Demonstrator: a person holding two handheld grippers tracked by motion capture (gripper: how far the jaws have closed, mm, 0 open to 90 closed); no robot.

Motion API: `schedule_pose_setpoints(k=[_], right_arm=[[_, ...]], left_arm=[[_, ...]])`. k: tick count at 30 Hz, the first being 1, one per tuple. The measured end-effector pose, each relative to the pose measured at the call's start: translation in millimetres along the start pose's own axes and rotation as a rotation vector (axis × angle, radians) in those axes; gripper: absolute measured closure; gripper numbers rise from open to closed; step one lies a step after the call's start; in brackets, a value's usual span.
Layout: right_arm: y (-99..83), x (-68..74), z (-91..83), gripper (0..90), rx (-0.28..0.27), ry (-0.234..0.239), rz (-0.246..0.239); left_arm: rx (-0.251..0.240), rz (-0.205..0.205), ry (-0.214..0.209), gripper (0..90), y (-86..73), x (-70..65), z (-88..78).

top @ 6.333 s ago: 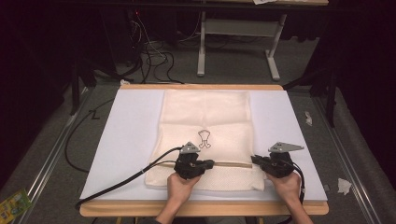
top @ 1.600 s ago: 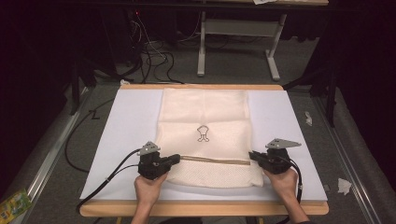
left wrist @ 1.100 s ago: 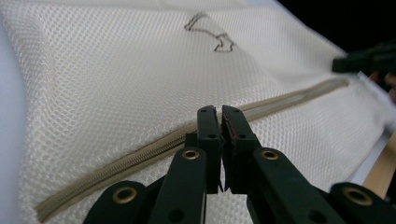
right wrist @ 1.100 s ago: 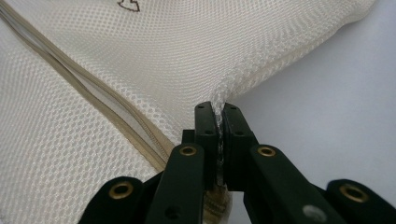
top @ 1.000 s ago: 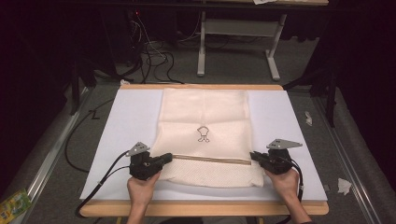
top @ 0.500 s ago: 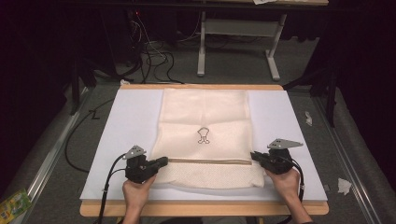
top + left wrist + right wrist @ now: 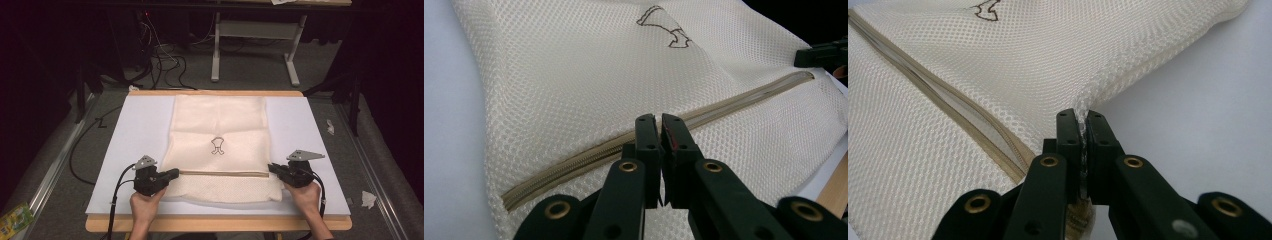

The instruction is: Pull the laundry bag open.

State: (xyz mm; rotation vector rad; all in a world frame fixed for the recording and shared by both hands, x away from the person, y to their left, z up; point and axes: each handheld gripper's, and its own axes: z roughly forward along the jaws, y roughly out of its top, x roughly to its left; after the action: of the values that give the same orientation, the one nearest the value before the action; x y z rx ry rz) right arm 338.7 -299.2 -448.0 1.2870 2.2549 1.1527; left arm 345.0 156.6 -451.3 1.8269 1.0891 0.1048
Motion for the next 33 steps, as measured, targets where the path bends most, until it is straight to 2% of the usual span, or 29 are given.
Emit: schedule_pose_setpoints(k=[3, 4, 6, 9, 12, 17, 19, 22, 27, 33], right_arm=[[0.5, 0.8, 1.0, 87.9, 0.008, 0.004, 0.004], [0.8, 0.9, 1.0, 88.0, 0.004, 0.005, 0.003], [1.0, -0.3, 0.2, 87.9, 0.008, -0.011, -0.004], [-0.2, -5.9, -1.8, 87.9, 0.016, -0.018, 0.001], [-0.3, -5.9, -1.4, 88.0, 0.023, -0.025, -0.007], [4.4, -4.0, -3.2, 88.0, 0.018, -0.033, -0.010], [5.8, -4.3, -4.9, 87.9, 0.009, -0.031, -0.010], [6.6, -5.5, -5.0, 88.0, 0.010, -0.034, -0.010], [5.2, -7.2, -4.3, 88.0, 0.007, -0.033, 0.005], [6.6, -5.4, -2.5, 88.0, 0.008, -0.032, 0.001]], left_arm=[[-0.001, -0.008, 0.001, 87.3, 0.4, 1.3, -0.9], [0.000, 0.000, 0.020, 87.3, 0.5, 2.1, -2.0], [-0.007, -0.013, 0.022, 87.3, -0.2, 6.9, -5.0], [0.029, -0.005, 0.036, 87.4, -1.6, 12.7, -6.1], [0.033, -0.004, 0.035, 87.4, -1.3, 13.4, -8.3], [0.007, -0.019, 0.038, 87.4, 1.5, 15.1, -11.6], [0.010, -0.011, 0.048, 87.4, 1.9, 15.2, -12.5], [0.007, -0.024, 0.063, 87.4, 2.8, 19.3, -15.2], [-0.011, -0.031, 0.073, 87.4, 3.8, 23.2, -23.5], [-0.020, -0.040, 0.080, 87.4, 6.1, 28.3, -29.1]])
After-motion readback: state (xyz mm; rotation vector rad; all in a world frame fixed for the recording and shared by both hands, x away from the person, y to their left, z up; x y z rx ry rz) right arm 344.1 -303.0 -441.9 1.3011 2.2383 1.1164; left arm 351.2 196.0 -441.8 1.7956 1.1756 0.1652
